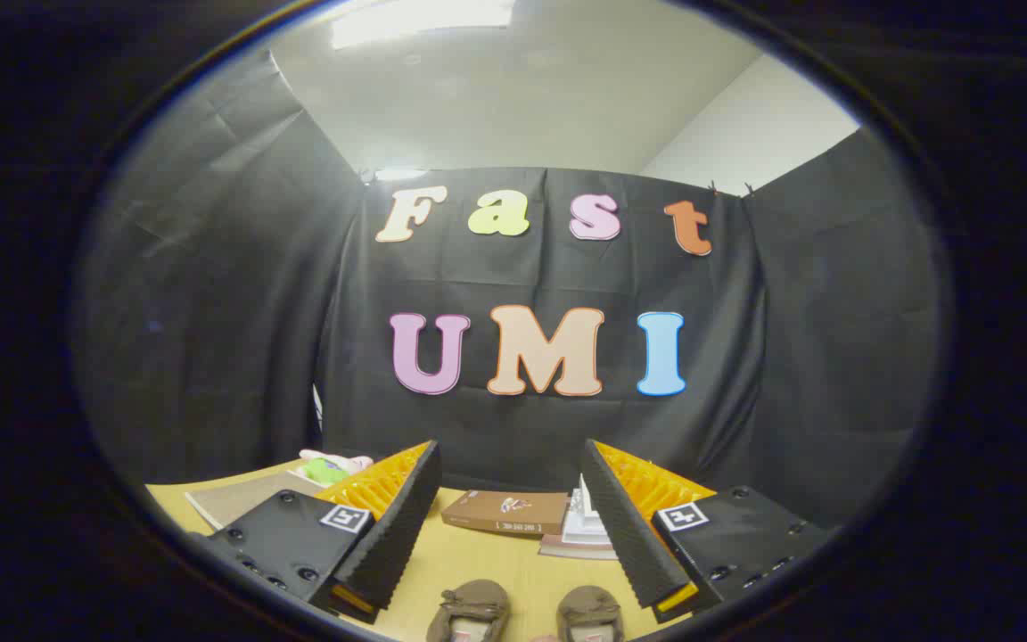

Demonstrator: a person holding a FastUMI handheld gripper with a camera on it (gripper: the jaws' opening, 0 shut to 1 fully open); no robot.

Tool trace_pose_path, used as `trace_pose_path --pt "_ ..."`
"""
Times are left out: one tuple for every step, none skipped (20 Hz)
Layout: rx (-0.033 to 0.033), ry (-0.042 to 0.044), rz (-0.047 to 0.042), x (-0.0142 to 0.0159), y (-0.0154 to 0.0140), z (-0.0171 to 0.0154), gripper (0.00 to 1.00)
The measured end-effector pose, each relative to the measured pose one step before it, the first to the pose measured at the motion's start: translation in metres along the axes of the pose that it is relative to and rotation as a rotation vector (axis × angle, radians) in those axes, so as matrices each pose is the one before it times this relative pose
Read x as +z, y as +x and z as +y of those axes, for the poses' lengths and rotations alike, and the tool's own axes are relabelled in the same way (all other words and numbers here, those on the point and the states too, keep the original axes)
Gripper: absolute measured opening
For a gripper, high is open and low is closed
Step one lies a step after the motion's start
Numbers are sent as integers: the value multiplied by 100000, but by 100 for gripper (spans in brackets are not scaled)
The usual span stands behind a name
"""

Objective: Open the storage box then place both shoes into the box .Put the left shoe in first, then the right shoe, with the right side of both shoes facing outward in a uniform manner.

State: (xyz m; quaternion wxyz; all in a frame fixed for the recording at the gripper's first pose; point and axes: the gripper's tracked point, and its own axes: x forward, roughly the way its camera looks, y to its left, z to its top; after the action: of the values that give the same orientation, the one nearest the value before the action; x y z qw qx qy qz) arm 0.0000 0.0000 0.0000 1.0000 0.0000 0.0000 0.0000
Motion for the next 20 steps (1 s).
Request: trace_pose_path --pt "-155 301 3 4 -87 -139 100" --pt "35 710 16 -54 108 75 100" --pt "283 563 -8 84 5 16 100" --pt "114 -40 185 -147 43 -42 100" --pt "186 -280 193 -92 96 -59 100" --pt "255 -180 -115 -54 -22 -58 100" --pt "294 -162 93 59 -1 6 100" --pt "298 -88 336 -182 12 39 100" --pt "340 101 39 -71 -82 42 100" --pt "242 164 -93 105 -21 91 100" --pt "183 175 86 -108 140 0 100" --pt "144 -2 106 16 39 58 100" --pt "-45 -8 51 -110 116 -77 100" --pt "173 206 75 -18 30 4 100" --pt "108 359 -18 41 -26 52 100" --pt "41 422 11 35 17 -17 100" --pt "74 399 -4 -99 -9 64 100" --pt "6 389 62 32 11 1 100" --pt "455 399 254 -92 -9 96 100" --pt "935 159 395 -96 -13 269 100"
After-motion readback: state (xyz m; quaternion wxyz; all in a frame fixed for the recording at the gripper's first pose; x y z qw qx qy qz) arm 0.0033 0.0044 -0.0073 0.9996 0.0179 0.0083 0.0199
